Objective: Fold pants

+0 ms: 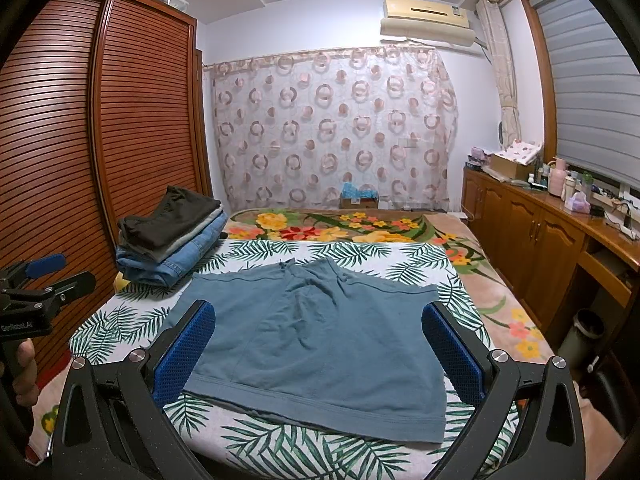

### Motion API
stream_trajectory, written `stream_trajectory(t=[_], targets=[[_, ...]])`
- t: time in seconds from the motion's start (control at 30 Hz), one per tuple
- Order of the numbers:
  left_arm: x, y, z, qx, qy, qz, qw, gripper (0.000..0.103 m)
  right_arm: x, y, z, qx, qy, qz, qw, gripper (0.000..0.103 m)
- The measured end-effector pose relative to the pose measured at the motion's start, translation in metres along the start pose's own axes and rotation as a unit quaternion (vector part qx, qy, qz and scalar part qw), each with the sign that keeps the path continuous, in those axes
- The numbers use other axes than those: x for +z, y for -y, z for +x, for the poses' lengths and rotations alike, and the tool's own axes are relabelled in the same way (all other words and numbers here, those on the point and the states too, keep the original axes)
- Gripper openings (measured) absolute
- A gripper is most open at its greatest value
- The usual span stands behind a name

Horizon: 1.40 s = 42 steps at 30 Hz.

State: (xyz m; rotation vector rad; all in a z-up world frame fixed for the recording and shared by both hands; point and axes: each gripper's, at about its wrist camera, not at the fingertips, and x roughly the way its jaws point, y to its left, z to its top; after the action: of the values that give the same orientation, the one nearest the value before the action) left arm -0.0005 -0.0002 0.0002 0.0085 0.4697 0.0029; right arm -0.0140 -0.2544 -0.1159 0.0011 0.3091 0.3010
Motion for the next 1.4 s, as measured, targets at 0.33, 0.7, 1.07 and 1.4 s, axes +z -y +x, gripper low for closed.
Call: stream_trajectory(t=[0.33,0.7,1.07,1.4], targets=[[-0.0001,0.0001,-0.0004,0.000,0.001,0.000,1.0000,0.103,0.0000,-0.0005,-0.0002,0.001,0.001,0.000,1.000,0.103],[-0.0019,0.0042,-0.0009,0.001,-0.001,0.000,1.0000,0.103,-0.0003,0.0002,-0.0009,0.000,0.000,0.000,1.000,0.103],[-0.0025,0.0046,-0.0009,0.001,0.000,0.000,1.0000,0.103,0.0004,-0.0013,-0.0019,0.001,0.000,0.000,1.000,0.103],[-0.0027,0.0043,-0.0010,0.001,0.000,0.000,1.0000,0.103,0.0004,-0.0012,-0.0020,0.001,0.001,0.000,1.000,0.103]])
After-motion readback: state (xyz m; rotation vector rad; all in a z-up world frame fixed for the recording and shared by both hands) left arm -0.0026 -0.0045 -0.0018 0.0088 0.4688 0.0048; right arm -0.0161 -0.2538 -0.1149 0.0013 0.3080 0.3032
